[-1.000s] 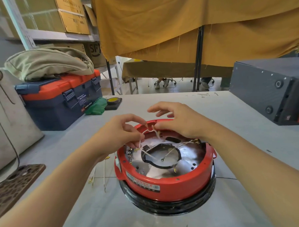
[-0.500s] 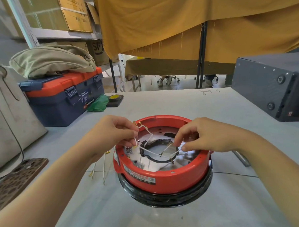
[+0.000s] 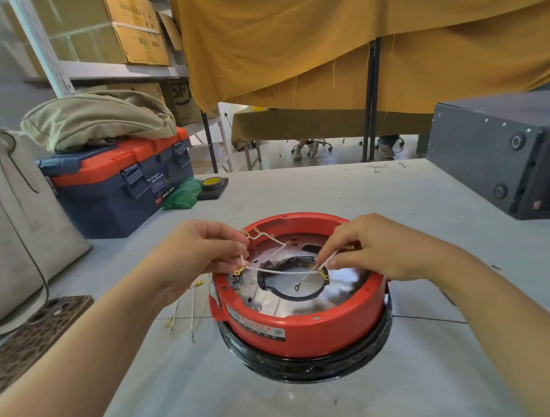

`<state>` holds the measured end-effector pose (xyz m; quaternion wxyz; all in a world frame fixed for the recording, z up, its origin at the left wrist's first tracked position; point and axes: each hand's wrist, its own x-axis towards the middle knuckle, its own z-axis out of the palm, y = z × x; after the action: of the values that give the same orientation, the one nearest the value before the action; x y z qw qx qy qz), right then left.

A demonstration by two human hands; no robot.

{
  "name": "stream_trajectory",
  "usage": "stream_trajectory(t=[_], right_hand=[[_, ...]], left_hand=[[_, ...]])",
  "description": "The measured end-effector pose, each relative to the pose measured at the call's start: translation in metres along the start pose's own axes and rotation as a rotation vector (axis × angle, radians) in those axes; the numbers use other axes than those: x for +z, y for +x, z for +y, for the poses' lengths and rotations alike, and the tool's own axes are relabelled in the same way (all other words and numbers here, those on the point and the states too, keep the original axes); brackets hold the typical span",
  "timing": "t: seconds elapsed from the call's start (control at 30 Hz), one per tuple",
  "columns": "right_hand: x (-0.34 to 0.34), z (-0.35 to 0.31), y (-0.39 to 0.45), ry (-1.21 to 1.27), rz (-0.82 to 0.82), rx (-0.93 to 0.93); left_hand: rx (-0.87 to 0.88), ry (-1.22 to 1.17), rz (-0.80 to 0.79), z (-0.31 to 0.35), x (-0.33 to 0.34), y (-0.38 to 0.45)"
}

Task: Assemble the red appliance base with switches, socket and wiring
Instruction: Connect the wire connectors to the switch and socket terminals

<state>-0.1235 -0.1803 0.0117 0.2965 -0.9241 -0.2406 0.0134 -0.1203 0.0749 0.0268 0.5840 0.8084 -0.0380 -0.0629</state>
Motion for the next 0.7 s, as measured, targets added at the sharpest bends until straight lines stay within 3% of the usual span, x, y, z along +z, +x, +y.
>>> stream_trajectory(t=[0.2, 0.5, 0.6, 0.7], right_hand=[[-0.011, 0.007, -0.007, 0.213, -0.065, 0.0], [0.002, 0.004, -0.008, 0.416, 0.153, -0.04], [0.005, 0.004, -0.008, 0.428, 0.179, -0.041], [0.009, 0.007, -0.005, 0.387, 0.209, -0.046]], left_hand=[[0.011, 0.31, -0.061, 0.0, 0.006, 0.0], [0.254, 0.959, -0.162, 0.004, 0.022, 0.006], [0.299, 0.987, -0.171, 0.005, 0.026, 0.009], [0.351, 0.826, -0.144, 0.008, 0.035, 0.013]])
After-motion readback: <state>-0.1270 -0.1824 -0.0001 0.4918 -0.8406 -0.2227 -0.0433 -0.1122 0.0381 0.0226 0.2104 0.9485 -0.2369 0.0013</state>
